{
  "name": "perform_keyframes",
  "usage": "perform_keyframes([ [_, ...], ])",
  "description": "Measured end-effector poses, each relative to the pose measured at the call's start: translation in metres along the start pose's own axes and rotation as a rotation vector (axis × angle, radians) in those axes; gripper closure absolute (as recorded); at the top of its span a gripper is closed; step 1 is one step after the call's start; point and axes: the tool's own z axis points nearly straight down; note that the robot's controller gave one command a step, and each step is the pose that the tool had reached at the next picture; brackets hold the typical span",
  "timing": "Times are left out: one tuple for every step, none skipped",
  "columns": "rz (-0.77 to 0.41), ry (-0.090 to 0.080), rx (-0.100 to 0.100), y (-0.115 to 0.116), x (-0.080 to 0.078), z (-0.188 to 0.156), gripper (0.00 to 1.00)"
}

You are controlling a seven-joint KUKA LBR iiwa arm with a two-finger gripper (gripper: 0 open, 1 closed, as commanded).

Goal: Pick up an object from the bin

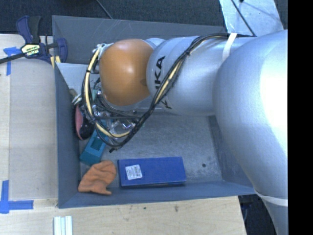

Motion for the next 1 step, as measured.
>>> perform_keyframes([
  [-0.089, -0.02, 0.003, 0.007, -0.0095, 0.0187, 0.0],
])
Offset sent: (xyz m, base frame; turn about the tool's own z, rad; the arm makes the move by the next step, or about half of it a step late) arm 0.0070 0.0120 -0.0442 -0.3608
